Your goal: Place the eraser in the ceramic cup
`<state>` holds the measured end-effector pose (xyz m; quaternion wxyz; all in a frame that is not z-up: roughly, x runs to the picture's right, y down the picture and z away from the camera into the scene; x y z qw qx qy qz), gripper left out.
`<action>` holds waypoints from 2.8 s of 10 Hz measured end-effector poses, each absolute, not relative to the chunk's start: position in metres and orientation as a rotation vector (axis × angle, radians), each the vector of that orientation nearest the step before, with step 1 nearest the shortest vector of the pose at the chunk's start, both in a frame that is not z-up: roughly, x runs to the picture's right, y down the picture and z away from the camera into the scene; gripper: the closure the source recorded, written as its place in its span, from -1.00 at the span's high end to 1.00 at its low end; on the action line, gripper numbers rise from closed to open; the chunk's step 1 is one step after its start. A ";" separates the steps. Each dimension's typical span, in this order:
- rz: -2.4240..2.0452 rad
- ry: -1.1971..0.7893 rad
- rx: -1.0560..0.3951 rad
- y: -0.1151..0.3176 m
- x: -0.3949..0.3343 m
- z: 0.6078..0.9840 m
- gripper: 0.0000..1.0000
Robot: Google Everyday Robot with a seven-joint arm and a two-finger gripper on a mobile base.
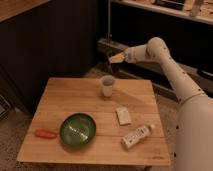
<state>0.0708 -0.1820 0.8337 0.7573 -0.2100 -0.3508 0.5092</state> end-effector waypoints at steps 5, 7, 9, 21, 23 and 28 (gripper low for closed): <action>1.103 -0.838 -0.470 -0.179 0.055 0.829 -0.95; 1.097 -0.818 -0.468 -0.175 0.048 0.832 -0.95; 1.097 -0.818 -0.469 -0.167 0.038 0.832 -0.95; 1.097 -0.793 -0.497 -0.146 0.032 0.858 -0.95; 1.095 -0.789 -0.502 -0.144 0.031 0.860 -0.95; 1.092 -0.781 -0.511 -0.137 0.032 0.864 -0.92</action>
